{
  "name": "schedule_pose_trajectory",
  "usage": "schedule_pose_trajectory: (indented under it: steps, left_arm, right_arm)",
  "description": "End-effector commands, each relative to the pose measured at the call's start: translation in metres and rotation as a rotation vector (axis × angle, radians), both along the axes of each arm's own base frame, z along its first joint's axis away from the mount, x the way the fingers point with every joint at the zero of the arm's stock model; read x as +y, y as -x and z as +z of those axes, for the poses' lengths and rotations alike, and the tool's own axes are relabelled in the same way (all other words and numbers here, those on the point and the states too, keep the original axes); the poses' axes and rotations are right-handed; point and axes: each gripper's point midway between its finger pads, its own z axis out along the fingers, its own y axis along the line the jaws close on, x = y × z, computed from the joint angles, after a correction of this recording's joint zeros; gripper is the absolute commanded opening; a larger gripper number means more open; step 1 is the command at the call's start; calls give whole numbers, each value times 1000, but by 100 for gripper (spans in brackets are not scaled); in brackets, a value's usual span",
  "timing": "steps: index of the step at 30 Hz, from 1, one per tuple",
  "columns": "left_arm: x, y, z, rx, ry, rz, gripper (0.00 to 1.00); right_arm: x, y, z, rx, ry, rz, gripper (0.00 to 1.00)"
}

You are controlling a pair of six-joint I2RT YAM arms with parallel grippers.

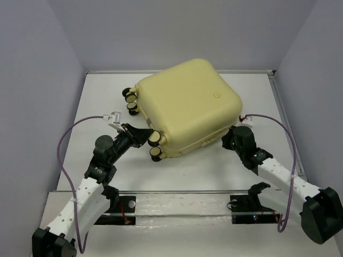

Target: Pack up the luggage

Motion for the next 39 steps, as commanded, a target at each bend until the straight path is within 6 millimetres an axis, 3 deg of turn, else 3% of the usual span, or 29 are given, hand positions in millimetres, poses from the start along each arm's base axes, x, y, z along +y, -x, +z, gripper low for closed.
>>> schedule_pose_trajectory:
  steps: [1, 3, 7, 9, 10, 12, 13, 16, 17, 18, 20, 22, 23, 25, 26, 27, 28, 29, 30, 33, 36, 39]
  left_arm:
    - [-35, 35, -18, -2, -50, -198, 6]
    - [-42, 43, -17, -18, -55, -234, 6]
    - [-64, 63, -18, -32, -44, -327, 6]
    - [-78, 76, -15, -53, -36, -388, 6]
    - [-83, 77, -20, -40, -43, -399, 6]
    - [-93, 83, -17, -51, -23, -430, 6]
    - [-99, 86, -21, -40, -28, -450, 6]
    - [-108, 88, -19, -39, -27, -469, 6]
    - [-110, 86, -17, -40, -26, -471, 6]
    - [-111, 87, -17, -42, -25, -474, 6]
    - [-112, 84, -17, -36, -29, -463, 6]
    - [-112, 81, -19, -33, -33, -446, 6]
    - [-112, 80, -18, -33, -31, -442, 6]
    - [-114, 78, -16, -35, -23, -438, 6]
    - [-115, 77, -15, -35, -21, -440, 6]
    - [-117, 76, -13, -36, -16, -442, 6]
    - [-118, 77, -11, -32, -9, -447, 6]
    - [-119, 76, -9, -36, 0, -443, 6]
    - [-120, 75, -9, -31, 4, -440, 6]
    - [-121, 74, -9, -26, 10, -434, 6]
    - [-122, 74, -11, -17, 10, -438, 6]
    - [-123, 75, -12, -15, 8, -441, 6]
  right_arm:
    - [-14, -55, 54, -156, 17, -12, 7]
    - [-8, -73, 68, -201, 19, 26, 7]
    - [35, -106, 97, -304, -40, 216, 7]
    - [55, -121, 91, -288, -61, 289, 7]
    - [63, -133, 108, -320, -72, 308, 7]
    - [73, -147, 103, -297, -88, 347, 7]
    - [78, -154, 118, -323, -108, 374, 7]
    - [81, -161, 131, -325, -105, 378, 13]
    - [76, -154, 137, -320, -93, 373, 27]
    - [75, -152, 129, -295, -86, 370, 34]
    - [63, -129, 122, -253, -81, 342, 51]
    - [60, -104, 113, -226, -108, 357, 54]
    - [67, -74, 101, -205, -150, 420, 53]
    - [77, -45, 84, -180, -167, 475, 45]
    - [84, -28, 90, -213, -192, 530, 41]
    - [92, -2, 60, -156, -204, 585, 34]
    - [95, 12, 54, -156, -223, 616, 30]
    - [97, 20, 65, -218, -258, 630, 26]
    - [91, 34, 39, -182, -265, 627, 18]
    - [75, 37, 33, -245, -278, 535, 18]
    - [66, 32, 35, -294, -260, 484, 34]
    - [66, 23, 38, -331, -205, 496, 40]
